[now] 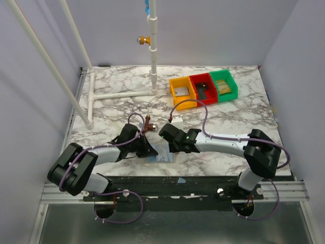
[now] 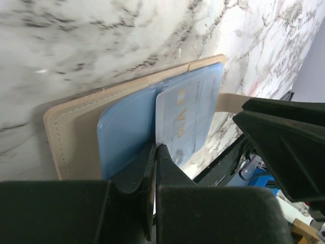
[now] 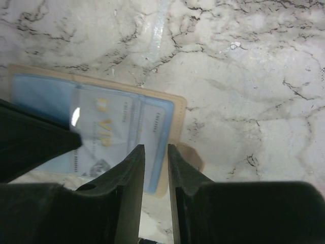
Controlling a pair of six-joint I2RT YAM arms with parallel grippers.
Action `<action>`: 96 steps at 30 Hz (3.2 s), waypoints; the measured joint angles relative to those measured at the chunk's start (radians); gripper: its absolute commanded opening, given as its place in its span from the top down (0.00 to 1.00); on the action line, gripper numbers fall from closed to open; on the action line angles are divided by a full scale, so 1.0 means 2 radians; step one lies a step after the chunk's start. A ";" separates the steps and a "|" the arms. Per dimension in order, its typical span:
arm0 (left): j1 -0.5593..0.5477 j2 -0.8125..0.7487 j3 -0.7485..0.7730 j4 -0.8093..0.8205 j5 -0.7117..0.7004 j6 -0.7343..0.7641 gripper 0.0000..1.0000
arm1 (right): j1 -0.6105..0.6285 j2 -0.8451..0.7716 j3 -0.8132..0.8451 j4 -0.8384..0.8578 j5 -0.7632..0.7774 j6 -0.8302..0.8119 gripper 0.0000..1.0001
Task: Take the credit cards out of the card holder
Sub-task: Remove the credit card from the card holder.
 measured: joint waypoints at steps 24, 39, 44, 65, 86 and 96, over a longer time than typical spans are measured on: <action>-0.056 0.019 0.003 0.035 -0.039 -0.080 1.00 | 0.009 0.002 -0.018 -0.006 -0.016 0.004 0.71; -0.056 0.021 0.003 0.036 -0.039 -0.080 1.00 | 0.013 0.012 -0.018 -0.006 -0.017 0.008 0.71; -0.056 0.021 0.003 0.036 -0.039 -0.080 1.00 | 0.013 0.009 -0.018 -0.006 -0.017 0.013 0.71; -0.056 0.021 0.003 0.036 -0.039 -0.080 1.00 | 0.014 0.009 -0.018 -0.004 -0.019 0.017 0.72; -0.056 0.021 0.003 0.036 -0.039 -0.080 1.00 | 0.015 0.013 -0.017 -0.001 -0.025 0.017 0.83; -0.056 0.021 0.003 0.036 -0.039 -0.078 1.00 | 0.018 0.018 -0.014 0.000 -0.020 0.017 0.85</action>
